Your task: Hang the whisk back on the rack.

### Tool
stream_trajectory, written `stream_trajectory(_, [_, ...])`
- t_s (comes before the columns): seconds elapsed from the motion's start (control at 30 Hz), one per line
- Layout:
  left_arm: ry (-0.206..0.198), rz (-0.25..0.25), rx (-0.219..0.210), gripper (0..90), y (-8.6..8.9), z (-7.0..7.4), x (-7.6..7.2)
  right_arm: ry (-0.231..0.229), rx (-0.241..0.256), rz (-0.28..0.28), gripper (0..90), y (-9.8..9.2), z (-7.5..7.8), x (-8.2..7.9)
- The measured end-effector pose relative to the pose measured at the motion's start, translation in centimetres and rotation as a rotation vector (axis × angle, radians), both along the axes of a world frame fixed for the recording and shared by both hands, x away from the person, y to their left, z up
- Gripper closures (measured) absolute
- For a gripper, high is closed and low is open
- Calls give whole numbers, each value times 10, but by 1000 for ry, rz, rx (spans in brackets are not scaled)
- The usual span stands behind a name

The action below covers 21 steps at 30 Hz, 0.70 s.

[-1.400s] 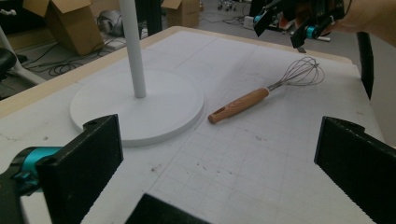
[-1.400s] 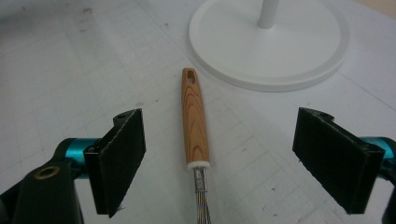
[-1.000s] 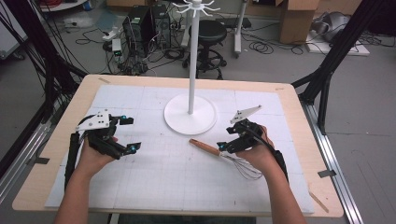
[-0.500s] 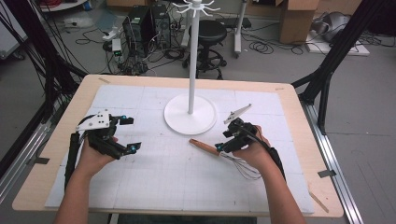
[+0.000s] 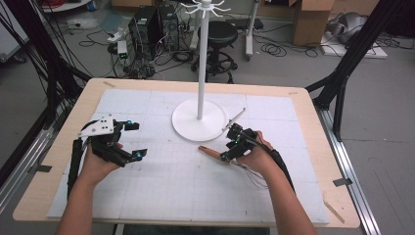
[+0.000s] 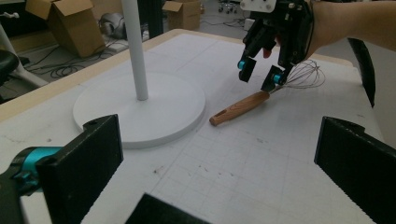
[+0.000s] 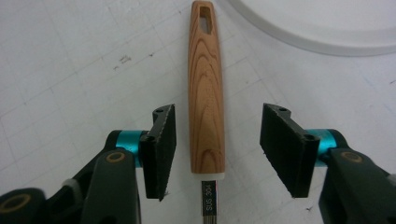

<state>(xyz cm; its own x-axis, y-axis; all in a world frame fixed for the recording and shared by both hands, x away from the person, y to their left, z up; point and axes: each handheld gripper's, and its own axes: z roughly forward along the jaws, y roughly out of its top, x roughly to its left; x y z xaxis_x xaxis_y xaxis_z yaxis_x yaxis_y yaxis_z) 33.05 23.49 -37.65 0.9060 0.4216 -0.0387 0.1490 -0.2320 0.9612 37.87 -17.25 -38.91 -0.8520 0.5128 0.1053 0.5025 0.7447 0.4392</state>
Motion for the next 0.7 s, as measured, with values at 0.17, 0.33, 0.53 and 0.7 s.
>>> stream_trajectory(0.17, [-1, 0, 1, 17, 0, 0, 0, 37, -16, -6, 486, 3, -6, 4])
stream_trajectory(0.33, [0, 0, 4, 17, 0, 0, 0, 73, -40, -6, 500, 7, -13, 7])
stream_trajectory(0.53, [1, 0, 8, 17, -1, -1, 0, 93, -96, 3, 514, 14, -21, 9])
stream_trajectory(0.7, [3, 2, 8, 17, -1, -1, 0, 89, -120, 10, 538, 18, -22, 9])
